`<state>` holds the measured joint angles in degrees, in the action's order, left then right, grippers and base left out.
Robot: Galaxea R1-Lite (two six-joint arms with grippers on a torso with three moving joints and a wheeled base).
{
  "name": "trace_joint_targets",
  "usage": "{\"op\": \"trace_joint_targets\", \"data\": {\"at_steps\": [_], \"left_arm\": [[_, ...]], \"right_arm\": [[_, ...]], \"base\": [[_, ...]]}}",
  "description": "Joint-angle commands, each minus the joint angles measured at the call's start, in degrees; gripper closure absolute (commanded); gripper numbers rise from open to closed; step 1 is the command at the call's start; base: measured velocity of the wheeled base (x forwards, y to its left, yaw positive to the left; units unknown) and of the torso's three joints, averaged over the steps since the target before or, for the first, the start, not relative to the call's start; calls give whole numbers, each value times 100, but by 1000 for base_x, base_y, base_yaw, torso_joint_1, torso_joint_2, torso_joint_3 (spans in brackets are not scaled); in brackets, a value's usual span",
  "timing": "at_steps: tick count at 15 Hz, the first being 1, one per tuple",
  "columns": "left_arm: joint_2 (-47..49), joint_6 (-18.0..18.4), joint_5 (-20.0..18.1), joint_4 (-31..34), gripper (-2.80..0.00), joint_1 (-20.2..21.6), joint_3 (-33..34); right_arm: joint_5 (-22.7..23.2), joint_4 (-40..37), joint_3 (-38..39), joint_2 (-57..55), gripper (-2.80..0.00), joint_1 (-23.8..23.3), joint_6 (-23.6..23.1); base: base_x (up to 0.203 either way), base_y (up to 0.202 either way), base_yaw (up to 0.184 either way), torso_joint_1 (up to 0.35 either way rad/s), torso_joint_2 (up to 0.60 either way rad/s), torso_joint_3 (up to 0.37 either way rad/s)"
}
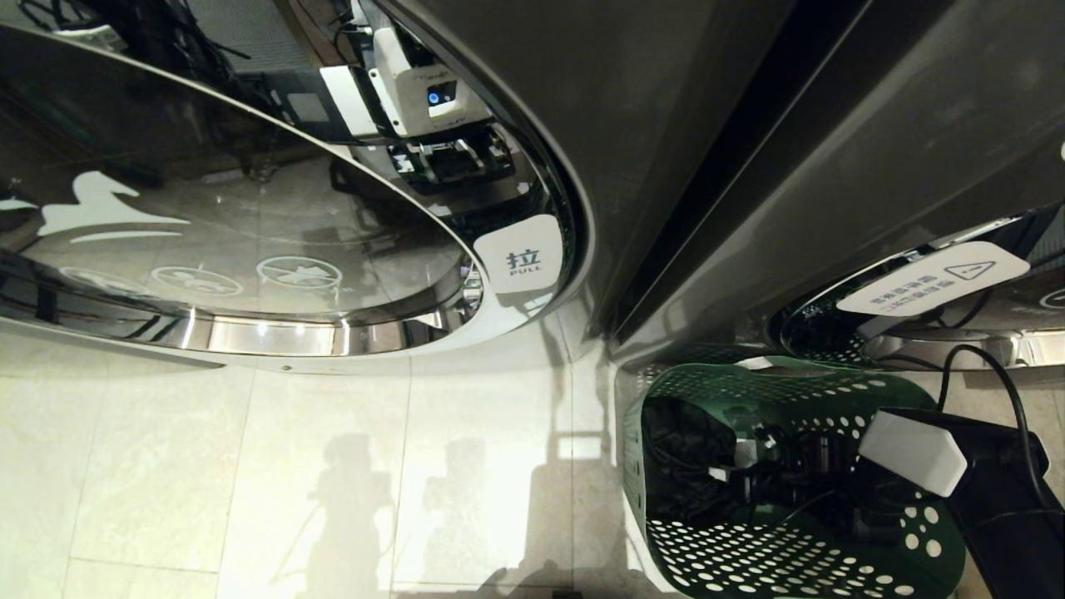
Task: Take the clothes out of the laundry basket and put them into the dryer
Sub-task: Take the clothes out of the basket
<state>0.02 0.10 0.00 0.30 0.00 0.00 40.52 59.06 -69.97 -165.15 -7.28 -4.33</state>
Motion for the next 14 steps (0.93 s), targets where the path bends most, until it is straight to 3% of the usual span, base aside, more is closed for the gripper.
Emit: {"op": "trace_joint_targets", "data": {"at_steps": [1,4,14], "left_arm": [[-2,-1,0,2,0,0,8],[-2,-1,0,5,0,0,8],[-2,-1,0,-2,0,0,9]], "right_arm": [[18,41,81,130,0,-2,-4],[6,37,646,719,0,-16,-10],[-340,57,3563,4085,0,-148,-6]], "base": [[0,0,0,0,0,0],[0,0,0,0,0,0],[0,0,0,0,0,0]]}}
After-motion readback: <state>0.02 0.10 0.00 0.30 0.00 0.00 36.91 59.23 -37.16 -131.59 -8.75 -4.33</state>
